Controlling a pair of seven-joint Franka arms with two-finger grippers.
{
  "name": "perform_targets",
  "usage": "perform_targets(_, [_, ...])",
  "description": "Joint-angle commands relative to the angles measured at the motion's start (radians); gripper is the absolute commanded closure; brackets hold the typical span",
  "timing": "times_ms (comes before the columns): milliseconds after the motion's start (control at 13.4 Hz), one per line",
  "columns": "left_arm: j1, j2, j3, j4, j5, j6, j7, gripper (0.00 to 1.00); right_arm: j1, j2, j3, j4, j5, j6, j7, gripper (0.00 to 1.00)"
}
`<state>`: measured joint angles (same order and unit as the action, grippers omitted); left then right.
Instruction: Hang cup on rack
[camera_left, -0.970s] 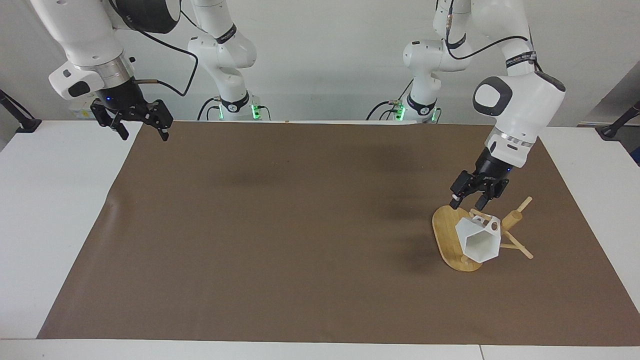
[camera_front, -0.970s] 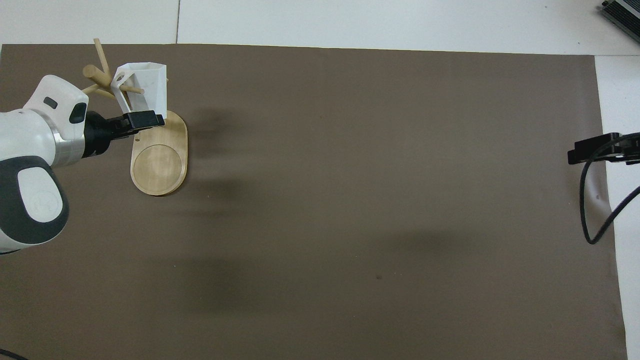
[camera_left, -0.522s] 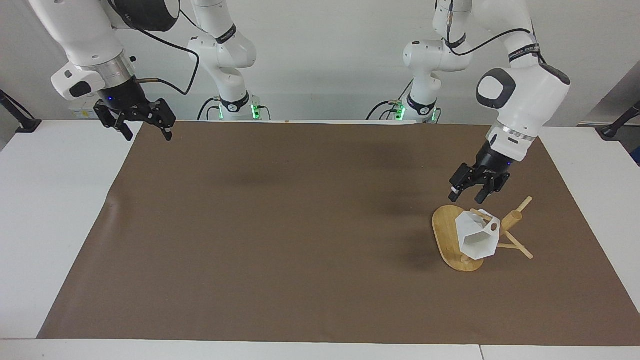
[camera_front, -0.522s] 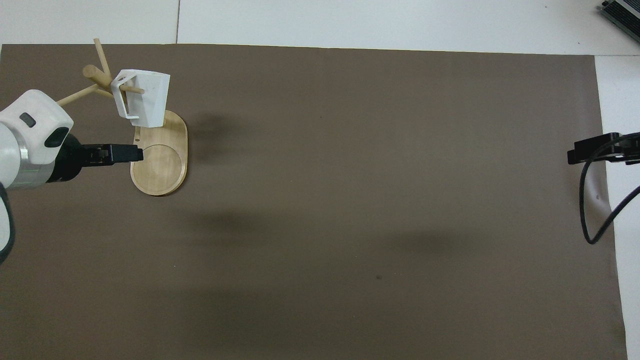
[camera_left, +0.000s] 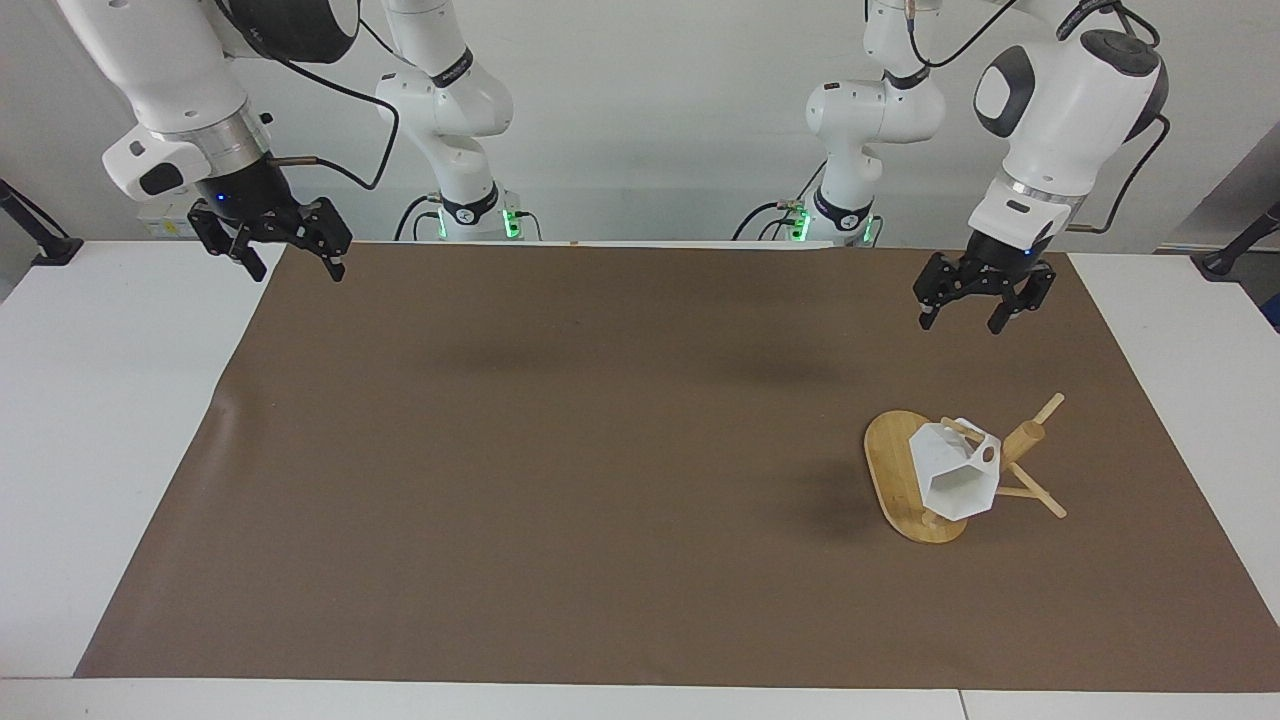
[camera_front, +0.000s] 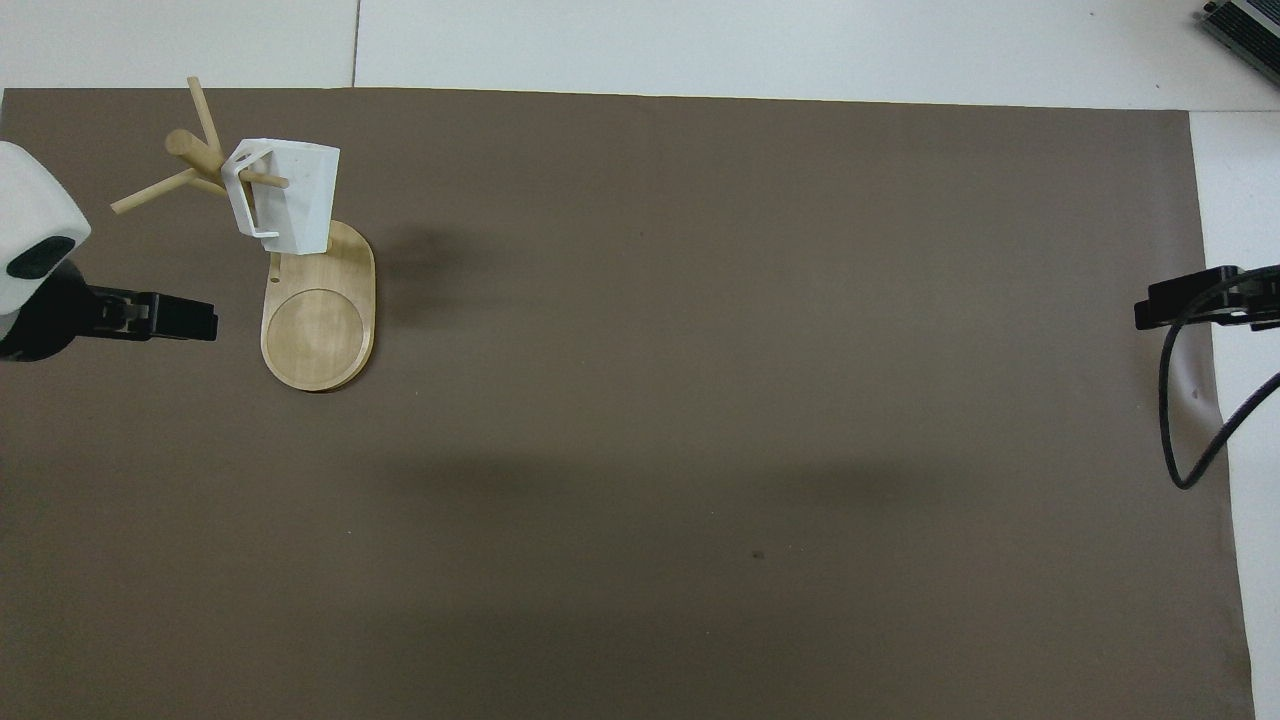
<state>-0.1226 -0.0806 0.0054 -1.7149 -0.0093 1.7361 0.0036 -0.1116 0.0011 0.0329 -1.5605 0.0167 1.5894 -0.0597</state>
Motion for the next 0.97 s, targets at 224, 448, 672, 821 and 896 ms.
perform_targets(224, [-0.002, 0.088, -0.002, 0.161, 0.020, -0.090, 0.006, 0.00, -0.010, -0.004, 0.002, -0.004, 0.017, -0.015, 0.003, 0.00])
perform_targets(448, [-0.002, 0.078, -0.001, 0.150, 0.022, -0.124, 0.009, 0.00, -0.010, -0.004, 0.002, -0.004, 0.017, -0.015, 0.003, 0.00])
perform_targets(672, [-0.003, 0.067, -0.001, 0.147, 0.023, -0.171, 0.012, 0.00, -0.010, -0.004, 0.002, -0.004, 0.017, -0.015, 0.003, 0.00])
perform_targets(821, [0.000, 0.061, -0.001, 0.135, 0.023, -0.173, 0.007, 0.00, -0.010, -0.004, 0.002, -0.004, 0.017, -0.015, 0.003, 0.00])
perform_targets(896, [0.000, 0.059, -0.001, 0.133, 0.023, -0.176, 0.009, 0.00, -0.010, -0.004, 0.002, -0.004, 0.017, -0.015, 0.003, 0.00])
